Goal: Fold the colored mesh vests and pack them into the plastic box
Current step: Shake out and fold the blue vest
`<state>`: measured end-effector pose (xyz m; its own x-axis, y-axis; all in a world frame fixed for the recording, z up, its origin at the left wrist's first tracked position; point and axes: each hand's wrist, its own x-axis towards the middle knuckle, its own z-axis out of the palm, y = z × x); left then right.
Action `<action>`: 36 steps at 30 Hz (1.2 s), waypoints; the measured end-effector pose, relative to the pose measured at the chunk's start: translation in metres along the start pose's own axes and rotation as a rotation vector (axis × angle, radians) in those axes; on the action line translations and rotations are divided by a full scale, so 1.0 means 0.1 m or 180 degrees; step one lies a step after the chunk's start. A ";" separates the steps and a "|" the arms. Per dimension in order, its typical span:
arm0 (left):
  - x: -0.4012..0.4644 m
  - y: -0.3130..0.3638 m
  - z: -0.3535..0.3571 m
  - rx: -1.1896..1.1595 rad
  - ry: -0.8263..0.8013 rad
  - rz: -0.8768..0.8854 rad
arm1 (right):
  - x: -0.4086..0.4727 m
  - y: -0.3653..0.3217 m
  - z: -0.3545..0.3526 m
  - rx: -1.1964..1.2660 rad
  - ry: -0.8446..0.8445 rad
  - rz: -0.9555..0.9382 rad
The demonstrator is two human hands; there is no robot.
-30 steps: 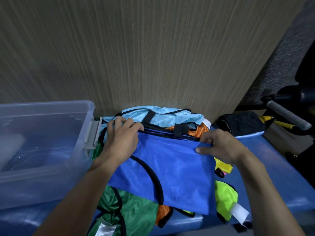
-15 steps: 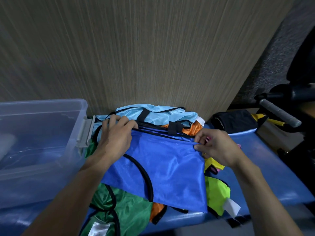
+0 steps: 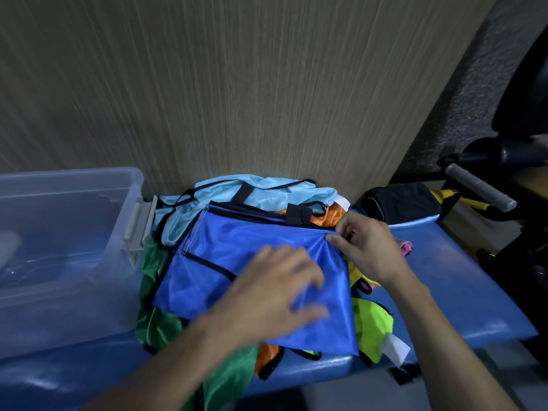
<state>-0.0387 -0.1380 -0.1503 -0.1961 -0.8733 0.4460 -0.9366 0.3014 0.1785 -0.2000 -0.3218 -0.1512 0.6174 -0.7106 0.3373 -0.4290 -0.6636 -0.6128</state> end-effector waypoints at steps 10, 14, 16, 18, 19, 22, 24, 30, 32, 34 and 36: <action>-0.20 0.13 0.35 0.0249 -0.0715 0.0821 | -0.01 0.03 -0.12 0.1759 -0.0989 0.0731; -0.25 0.04 0.15 -0.0238 -0.0906 0.0617 | -0.05 0.13 -0.22 0.1625 -0.1431 0.0821; -0.26 0.03 0.09 -0.0381 -0.1021 0.0574 | -0.06 0.17 -0.26 0.1522 -0.1498 0.0834; -0.27 0.04 0.04 -0.0499 -0.1072 0.0564 | -0.06 0.19 -0.28 0.1416 -0.1504 0.0784; -0.27 0.04 0.03 -0.0541 -0.1082 0.0565 | -0.05 0.19 -0.28 0.1339 -0.1488 0.0711; -0.27 0.05 0.05 -0.0562 -0.1066 0.0585 | -0.03 0.17 -0.22 0.0851 -0.1320 0.0187; -0.28 0.06 0.07 -0.0443 -0.1094 0.0575 | -0.01 0.15 -0.16 0.0576 -0.1125 -0.0061; -0.22 -0.07 -0.22 -0.1258 -0.0388 -0.0353 | 0.02 0.10 -0.12 0.0294 -0.0944 0.0083; -0.22 -0.34 -0.32 -0.0913 0.0724 -0.1037 | 0.01 0.10 -0.10 0.0199 -0.0937 0.0119; -0.24 -0.71 -0.36 -0.0135 0.1287 -0.1696 | 0.01 0.07 -0.09 0.0047 -0.0902 0.0113; -0.27 -0.98 -0.32 0.0087 0.1184 -0.2155 | -0.01 0.03 -0.07 -0.0212 -0.0813 0.0038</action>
<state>0.0681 -0.1314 -0.1519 0.5280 -0.6764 0.5135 -0.8254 -0.2664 0.4978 -0.2069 -0.3252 -0.1483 0.7548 -0.6422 0.1337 -0.4746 -0.6754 -0.5644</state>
